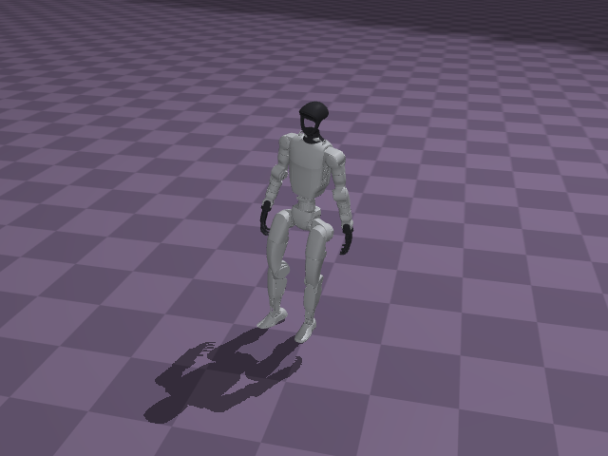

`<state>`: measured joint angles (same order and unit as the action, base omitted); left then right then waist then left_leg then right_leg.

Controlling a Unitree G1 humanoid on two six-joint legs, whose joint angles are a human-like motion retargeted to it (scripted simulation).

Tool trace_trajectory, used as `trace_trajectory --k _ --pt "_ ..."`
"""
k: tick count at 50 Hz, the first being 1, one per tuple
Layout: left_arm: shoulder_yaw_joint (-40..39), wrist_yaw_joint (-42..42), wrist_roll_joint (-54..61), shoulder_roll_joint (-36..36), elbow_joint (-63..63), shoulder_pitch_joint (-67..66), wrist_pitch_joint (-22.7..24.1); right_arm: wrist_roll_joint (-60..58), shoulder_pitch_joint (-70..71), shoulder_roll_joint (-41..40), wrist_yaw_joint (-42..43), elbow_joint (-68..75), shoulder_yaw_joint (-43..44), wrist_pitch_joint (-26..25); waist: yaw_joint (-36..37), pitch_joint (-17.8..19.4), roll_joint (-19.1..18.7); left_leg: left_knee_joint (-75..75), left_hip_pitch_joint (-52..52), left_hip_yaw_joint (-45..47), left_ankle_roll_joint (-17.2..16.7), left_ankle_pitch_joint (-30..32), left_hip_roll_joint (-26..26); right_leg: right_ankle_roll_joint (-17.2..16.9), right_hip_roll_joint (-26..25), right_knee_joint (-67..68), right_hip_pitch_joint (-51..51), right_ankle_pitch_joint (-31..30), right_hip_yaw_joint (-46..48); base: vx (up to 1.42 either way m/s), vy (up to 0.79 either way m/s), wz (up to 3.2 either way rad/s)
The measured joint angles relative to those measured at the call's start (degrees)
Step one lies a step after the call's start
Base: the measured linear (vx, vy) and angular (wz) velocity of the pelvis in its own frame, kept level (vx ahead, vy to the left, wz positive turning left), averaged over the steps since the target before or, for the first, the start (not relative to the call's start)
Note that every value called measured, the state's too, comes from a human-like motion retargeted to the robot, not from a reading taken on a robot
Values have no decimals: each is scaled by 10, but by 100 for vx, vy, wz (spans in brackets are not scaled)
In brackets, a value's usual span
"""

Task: Upper body actions

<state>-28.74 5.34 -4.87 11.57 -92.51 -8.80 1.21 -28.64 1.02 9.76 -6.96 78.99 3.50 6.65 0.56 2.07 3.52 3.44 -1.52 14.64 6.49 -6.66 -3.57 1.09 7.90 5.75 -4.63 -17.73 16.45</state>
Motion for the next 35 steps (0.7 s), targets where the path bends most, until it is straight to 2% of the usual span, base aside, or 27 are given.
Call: trace_trajectory --k 10,19,28,31,33,35 --pt "10 -3 24 -12 50 50 6 -18 -2 1 14 28 -12 -6 5 7 9 -4 19 19 -24 7 11 -30 -4 -2 17 5 -8 -31 -9 -15" --pt "30 1 29 -28 116 74 11 -42 -20 15 43 93 3 -27 -3 2 4 -12 22 17 -57 16 28 -21 -18 -14 29 94 39 -40 -4 3" --pt "29 -3 26 -36 134 56 13 -29 -48 25 43 107 53 -38 -49 -24 -18 -6 29 -10 -94 36 61 -4 -53 -6 33 149 24 -42 -1 32" --pt "21 -7 17 -35 123 42 9 -23 -50 32 40 111 68 -42 -55 -35 -13 30 40 4 -79 44 67 0 -53 -8 37 156 17 -28 9 0" --pt "15 -11 14 -34 111 35 7 -16 -47 39 42 115 78 -45 -49 -38 -1 84 65 13 -48 36 62 2 -41 -9 39 157 1 -29 11 -31" --pt "11 -9 13 -33 99 30 5 -2 -44 45 46 115 87 -46 -41 -38 2 124 99 14 -45 24 55 3 -36 -9 39 158 -11 -30 12 -20"
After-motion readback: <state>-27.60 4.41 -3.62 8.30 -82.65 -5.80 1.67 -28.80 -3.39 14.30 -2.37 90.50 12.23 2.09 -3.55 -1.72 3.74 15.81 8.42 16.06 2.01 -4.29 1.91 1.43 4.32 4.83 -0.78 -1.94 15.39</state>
